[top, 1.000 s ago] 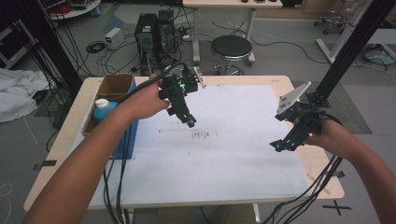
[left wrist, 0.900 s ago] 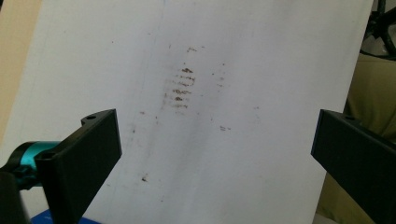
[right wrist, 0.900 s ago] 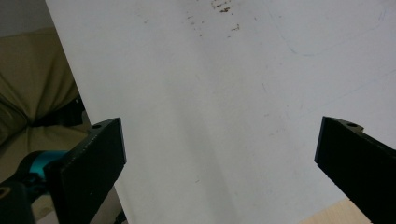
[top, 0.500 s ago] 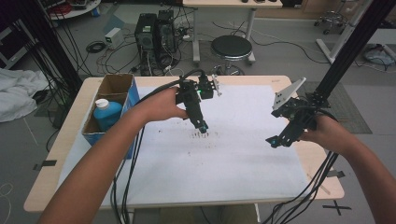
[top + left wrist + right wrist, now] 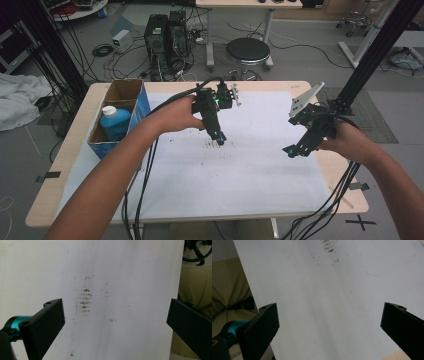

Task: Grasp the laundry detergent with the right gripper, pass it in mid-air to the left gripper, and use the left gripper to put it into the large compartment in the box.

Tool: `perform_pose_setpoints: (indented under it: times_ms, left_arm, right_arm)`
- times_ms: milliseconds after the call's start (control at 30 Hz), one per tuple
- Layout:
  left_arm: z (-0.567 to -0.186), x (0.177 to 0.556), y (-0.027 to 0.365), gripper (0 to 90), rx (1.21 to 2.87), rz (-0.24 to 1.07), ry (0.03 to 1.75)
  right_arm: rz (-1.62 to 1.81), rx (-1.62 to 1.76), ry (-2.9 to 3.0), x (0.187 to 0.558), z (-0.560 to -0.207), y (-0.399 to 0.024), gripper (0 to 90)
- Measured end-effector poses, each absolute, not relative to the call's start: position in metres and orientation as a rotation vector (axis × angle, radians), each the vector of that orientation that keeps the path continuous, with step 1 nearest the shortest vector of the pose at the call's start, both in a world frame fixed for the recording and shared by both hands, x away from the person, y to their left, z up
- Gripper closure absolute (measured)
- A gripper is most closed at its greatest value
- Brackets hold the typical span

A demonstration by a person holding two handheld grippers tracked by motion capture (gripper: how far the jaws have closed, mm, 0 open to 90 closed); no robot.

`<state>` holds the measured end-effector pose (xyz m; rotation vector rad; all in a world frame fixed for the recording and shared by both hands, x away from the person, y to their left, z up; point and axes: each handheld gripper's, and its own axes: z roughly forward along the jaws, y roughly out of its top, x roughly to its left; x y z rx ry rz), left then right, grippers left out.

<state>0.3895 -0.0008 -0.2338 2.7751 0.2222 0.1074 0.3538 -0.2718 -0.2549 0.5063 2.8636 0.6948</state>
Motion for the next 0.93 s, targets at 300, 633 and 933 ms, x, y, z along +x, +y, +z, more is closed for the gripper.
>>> perform_pose_setpoints:
  times_ms: [300, 633, 933]
  left_arm:
    - [-0.235, 0.390, 0.002, 1.7, 2.785, 0.112, 0.220]
    - [-0.236, 0.391, 0.008, 1.6, 2.784, 0.111, 0.242]
    - [-0.236, 0.392, 0.010, 1.6, 2.784, 0.113, 0.253]
  right_arm:
    - [0.693, 0.502, 2.865, 0.354, -0.254, -0.270, 1.0]
    - [0.692, 0.505, 2.863, 0.354, -0.254, -0.269, 1.0]
    - [0.697, 0.507, 2.858, 0.353, -0.254, -0.271, 1.0]
